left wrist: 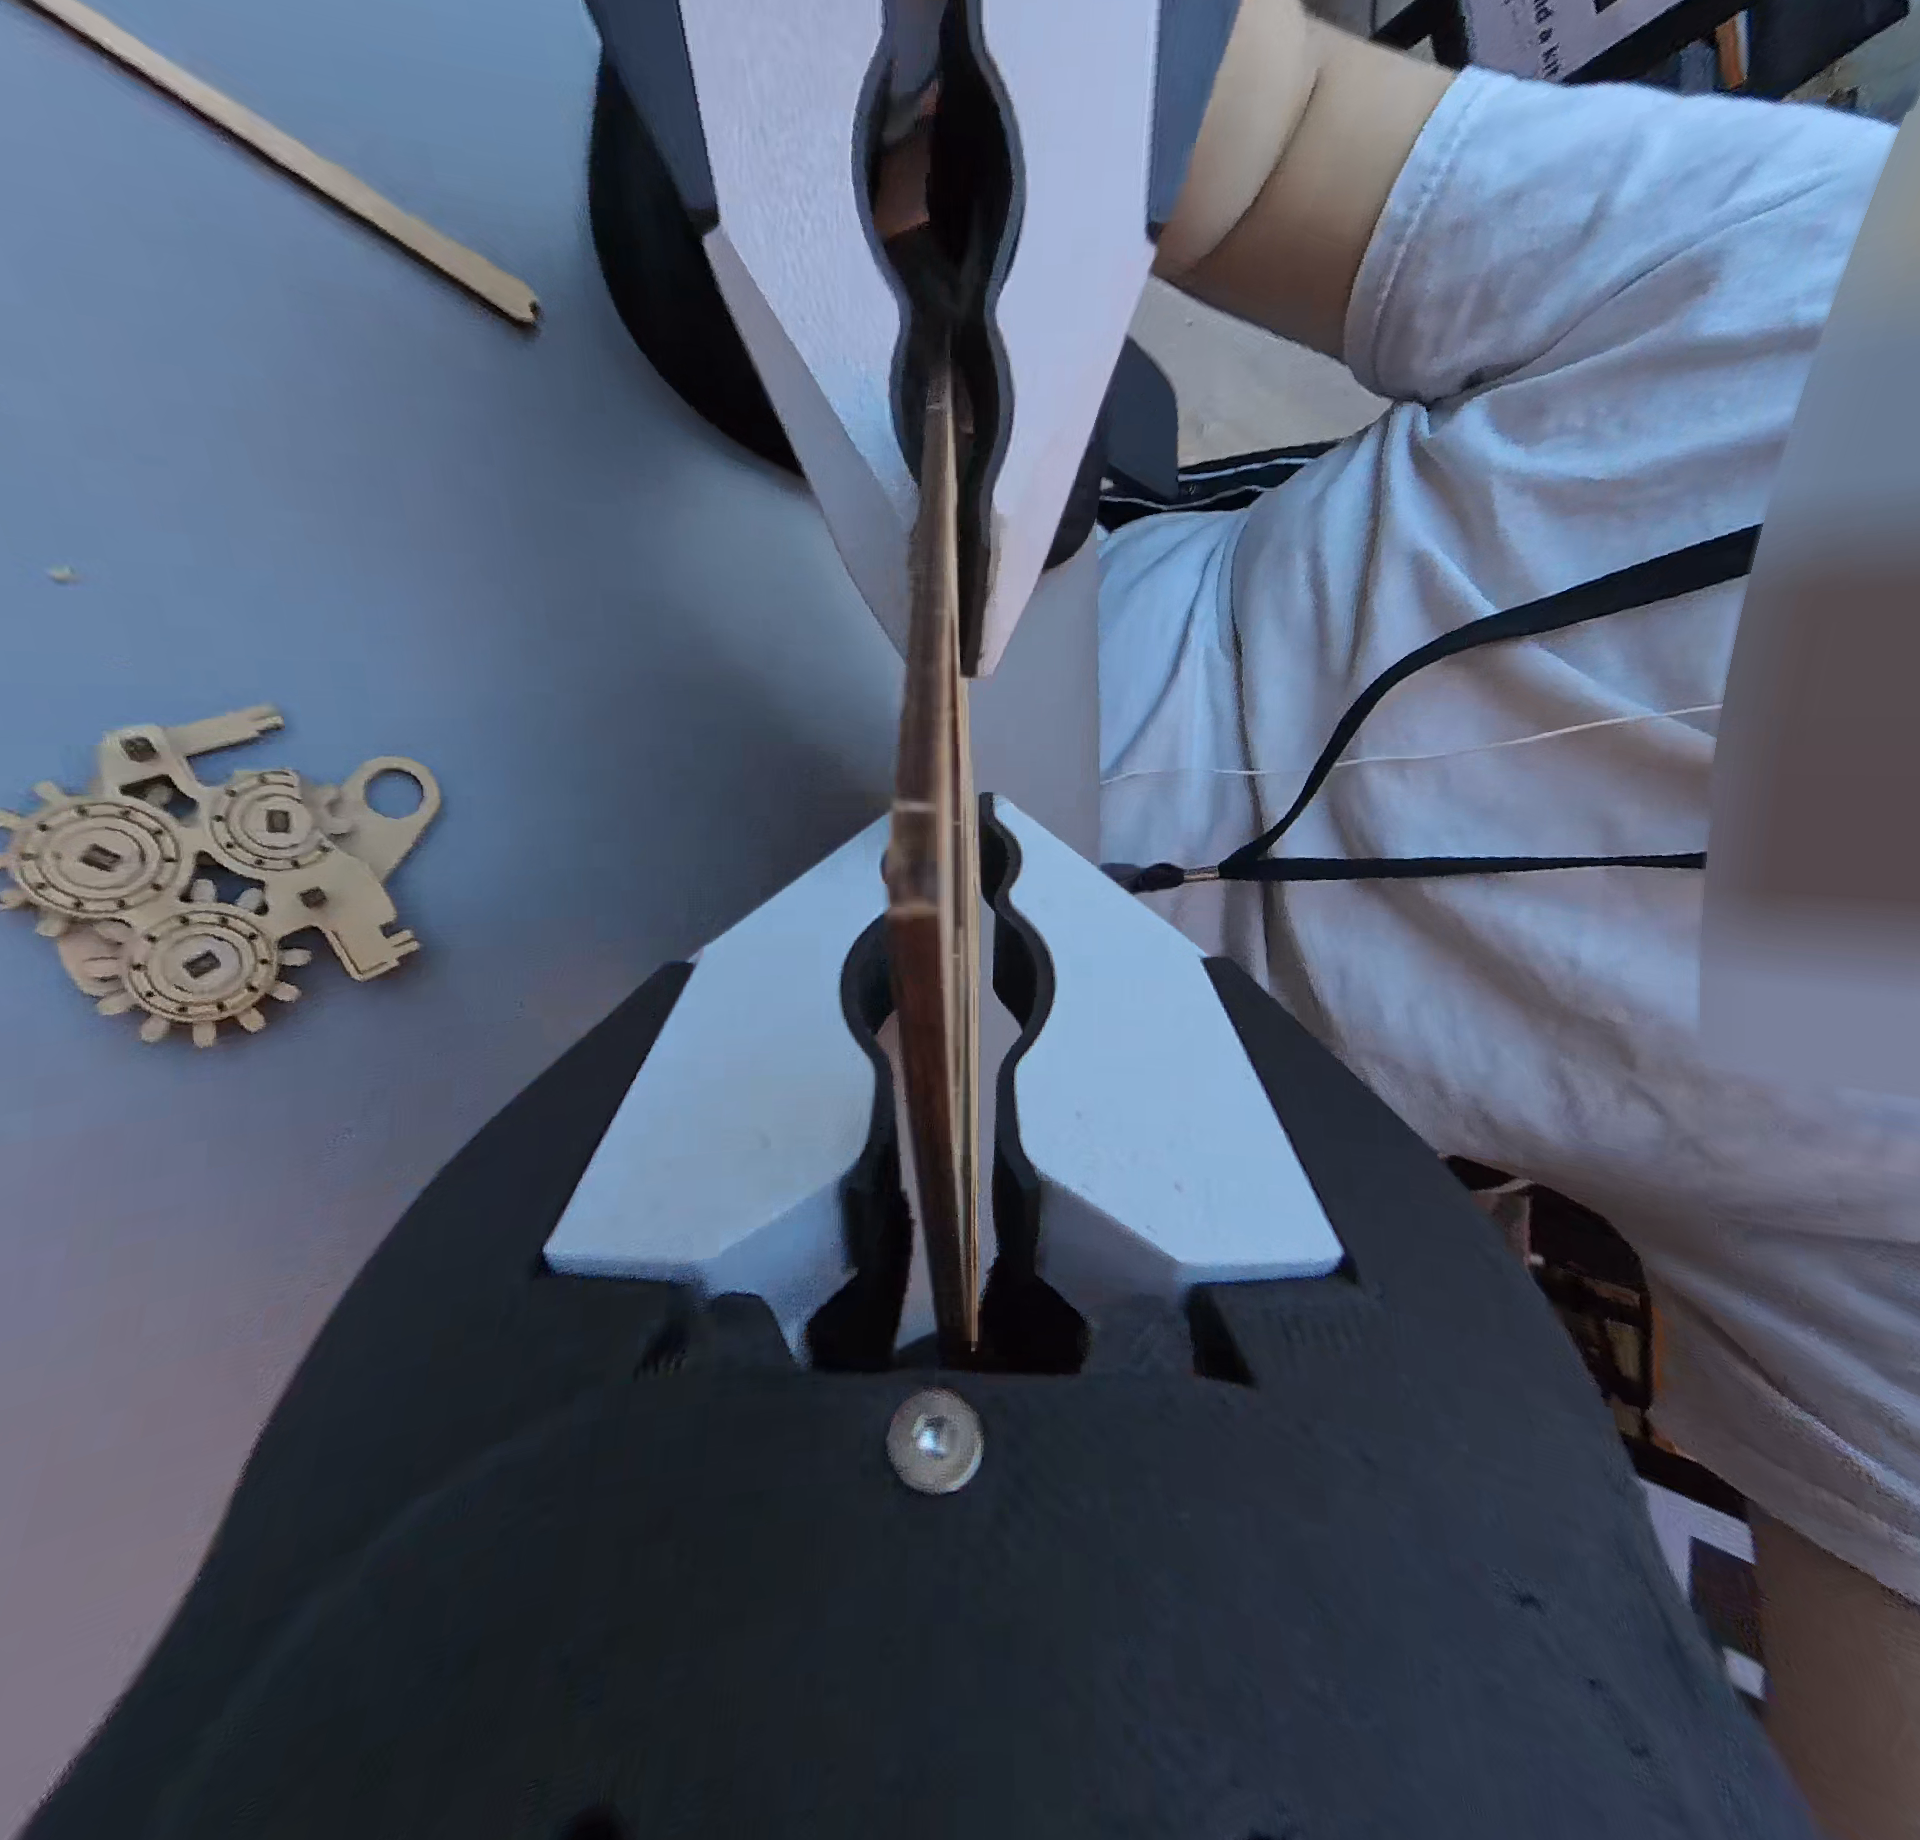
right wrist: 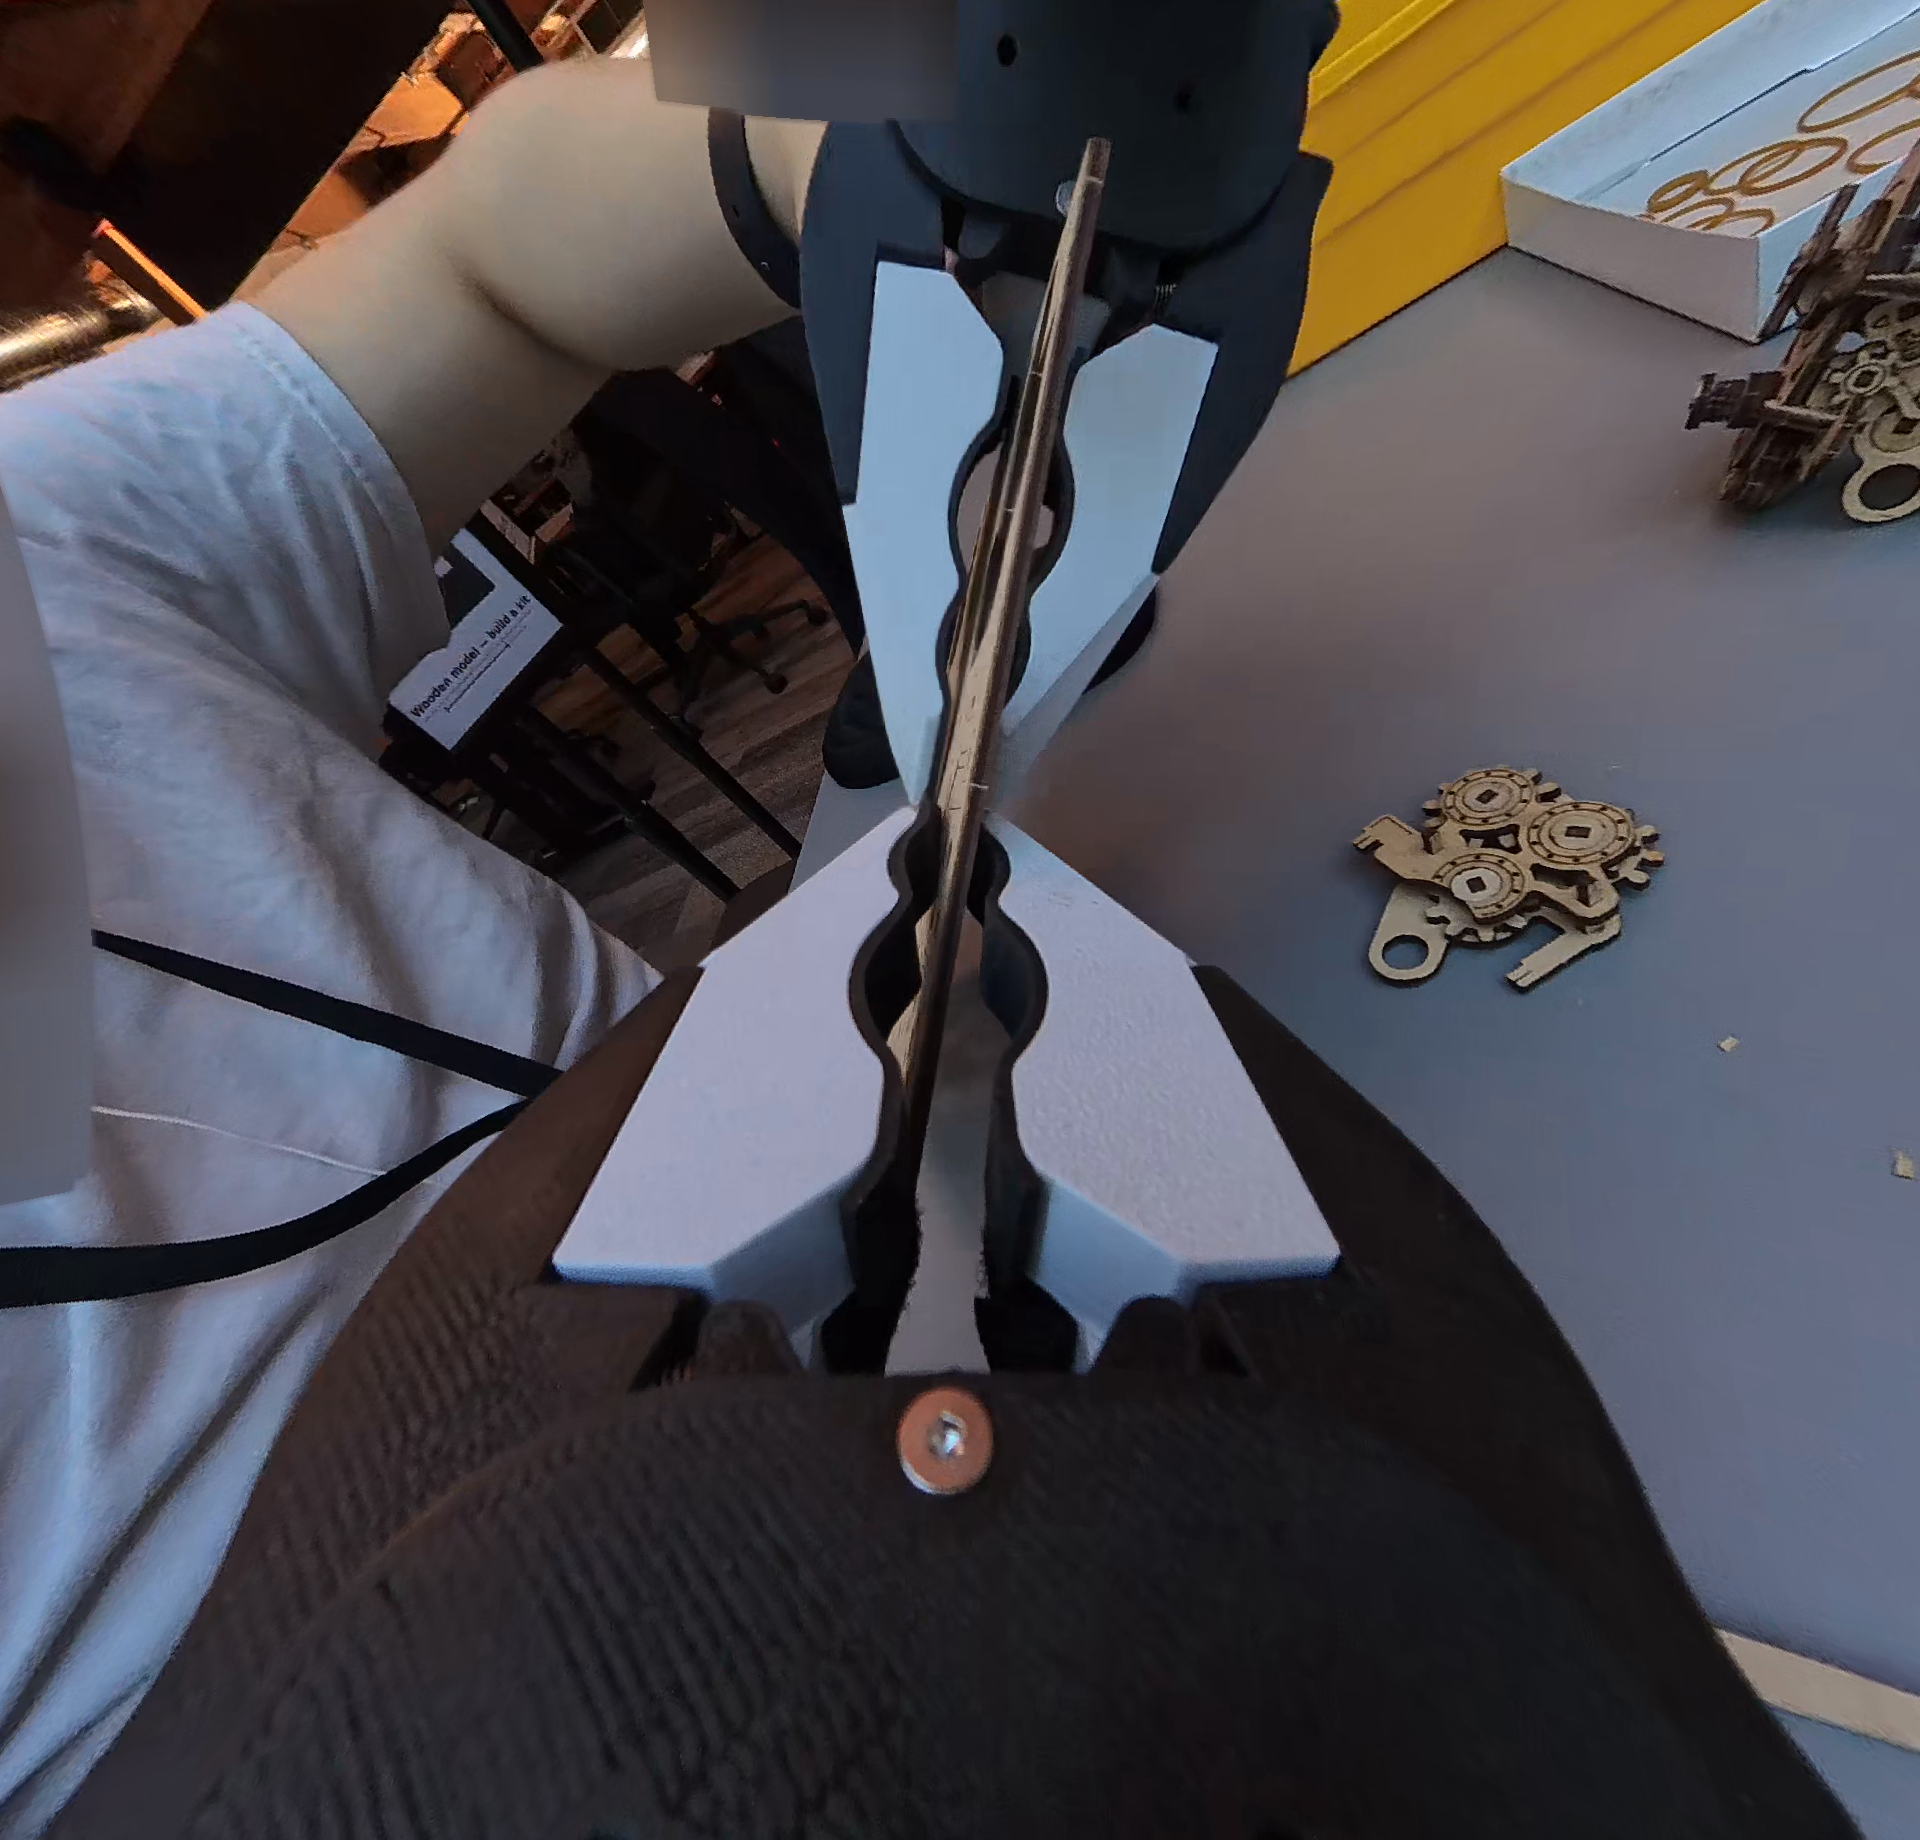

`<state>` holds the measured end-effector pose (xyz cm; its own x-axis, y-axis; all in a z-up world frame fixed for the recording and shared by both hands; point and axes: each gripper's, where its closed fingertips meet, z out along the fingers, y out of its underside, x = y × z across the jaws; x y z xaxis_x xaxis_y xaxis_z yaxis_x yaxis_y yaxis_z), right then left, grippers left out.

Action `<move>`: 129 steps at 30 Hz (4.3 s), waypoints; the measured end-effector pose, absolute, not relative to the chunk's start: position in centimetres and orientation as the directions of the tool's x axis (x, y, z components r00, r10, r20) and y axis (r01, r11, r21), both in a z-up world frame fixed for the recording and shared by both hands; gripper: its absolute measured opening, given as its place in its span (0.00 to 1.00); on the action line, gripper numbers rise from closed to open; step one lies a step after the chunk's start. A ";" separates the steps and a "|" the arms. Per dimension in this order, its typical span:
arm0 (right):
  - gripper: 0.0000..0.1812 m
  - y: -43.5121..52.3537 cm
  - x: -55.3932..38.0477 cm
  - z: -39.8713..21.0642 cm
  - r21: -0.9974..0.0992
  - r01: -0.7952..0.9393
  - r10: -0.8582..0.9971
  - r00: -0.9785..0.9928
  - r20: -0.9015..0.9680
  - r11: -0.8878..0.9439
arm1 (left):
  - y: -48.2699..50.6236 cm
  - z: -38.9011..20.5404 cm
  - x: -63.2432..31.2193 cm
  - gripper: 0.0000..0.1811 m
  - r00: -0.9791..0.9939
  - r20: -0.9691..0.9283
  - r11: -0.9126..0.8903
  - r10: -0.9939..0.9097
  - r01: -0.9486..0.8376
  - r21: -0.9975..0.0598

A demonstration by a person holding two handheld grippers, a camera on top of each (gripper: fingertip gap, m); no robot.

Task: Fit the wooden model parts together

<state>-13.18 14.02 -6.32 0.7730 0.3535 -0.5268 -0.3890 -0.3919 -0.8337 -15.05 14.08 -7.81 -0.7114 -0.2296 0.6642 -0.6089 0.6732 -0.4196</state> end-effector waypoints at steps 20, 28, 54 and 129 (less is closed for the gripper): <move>0.02 13.6 -13.8 -7.1 -0.807 -0.378 0.375 0.741 -0.557 -0.453 | 14.0 -8.6 -16.2 0.00 -0.647 0.678 0.694 -0.349 -0.665 -0.277; 0.01 13.3 -13.7 -6.5 -0.829 -0.353 0.385 0.759 -0.525 -0.435 | 13.0 -7.7 -15.2 0.00 -0.672 0.674 0.659 -0.306 -0.661 -0.360; 0.03 13.4 -13.5 -7.4 -0.824 -0.308 0.325 0.809 -0.490 -0.476 | 13.0 -8.2 -15.3 0.01 -0.650 0.626 0.661 -0.431 -0.700 -0.272; 0.08 13.5 -13.8 -7.9 -0.880 -0.085 0.324 0.910 -0.260 -0.468 | 13.4 -8.7 -16.0 0.01 -0.686 0.569 0.750 -0.453 -0.639 -0.173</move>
